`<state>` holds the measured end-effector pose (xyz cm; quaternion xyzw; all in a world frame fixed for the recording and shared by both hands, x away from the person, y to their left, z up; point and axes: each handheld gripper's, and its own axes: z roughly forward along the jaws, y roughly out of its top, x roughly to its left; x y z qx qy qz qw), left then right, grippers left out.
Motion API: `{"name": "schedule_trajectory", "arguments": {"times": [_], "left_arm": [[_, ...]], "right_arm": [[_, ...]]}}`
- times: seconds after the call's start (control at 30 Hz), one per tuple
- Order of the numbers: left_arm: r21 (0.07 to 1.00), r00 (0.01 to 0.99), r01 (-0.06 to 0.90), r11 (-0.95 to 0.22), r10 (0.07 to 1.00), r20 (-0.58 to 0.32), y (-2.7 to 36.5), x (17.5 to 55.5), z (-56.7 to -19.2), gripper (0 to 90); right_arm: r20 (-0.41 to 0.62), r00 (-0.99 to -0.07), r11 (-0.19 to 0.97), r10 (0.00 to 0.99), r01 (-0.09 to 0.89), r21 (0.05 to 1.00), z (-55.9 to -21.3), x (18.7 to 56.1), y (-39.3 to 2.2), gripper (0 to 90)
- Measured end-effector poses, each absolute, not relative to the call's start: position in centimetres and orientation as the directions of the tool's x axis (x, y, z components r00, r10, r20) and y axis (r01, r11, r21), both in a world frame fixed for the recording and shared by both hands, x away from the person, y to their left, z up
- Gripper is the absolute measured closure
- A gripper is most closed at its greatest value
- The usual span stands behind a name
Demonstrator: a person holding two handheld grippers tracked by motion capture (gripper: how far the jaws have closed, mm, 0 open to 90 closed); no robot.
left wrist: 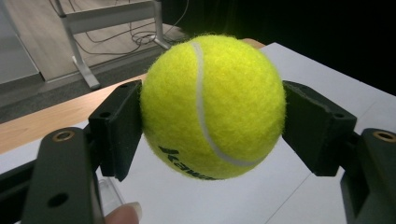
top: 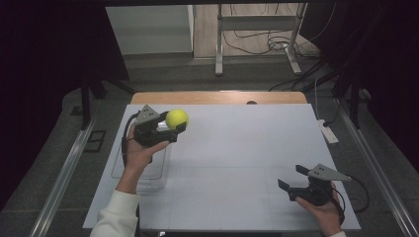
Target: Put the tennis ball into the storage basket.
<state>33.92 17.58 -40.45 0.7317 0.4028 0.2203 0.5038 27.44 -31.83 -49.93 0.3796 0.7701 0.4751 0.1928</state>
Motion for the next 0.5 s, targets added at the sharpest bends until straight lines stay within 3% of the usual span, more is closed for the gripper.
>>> {"name": "schedule_trajectory", "arguments": {"times": [0.5], "left_arm": [[0.913, 0.537, 0.376, -0.158, 0.841, -0.075, 18.8, 34.2, -40.7, 26.3]], "right_arm": [[0.065, -0.637, 0.260, 0.768, 0.403, 0.877, -50.0, 27.4, -31.8, 10.0]]}}
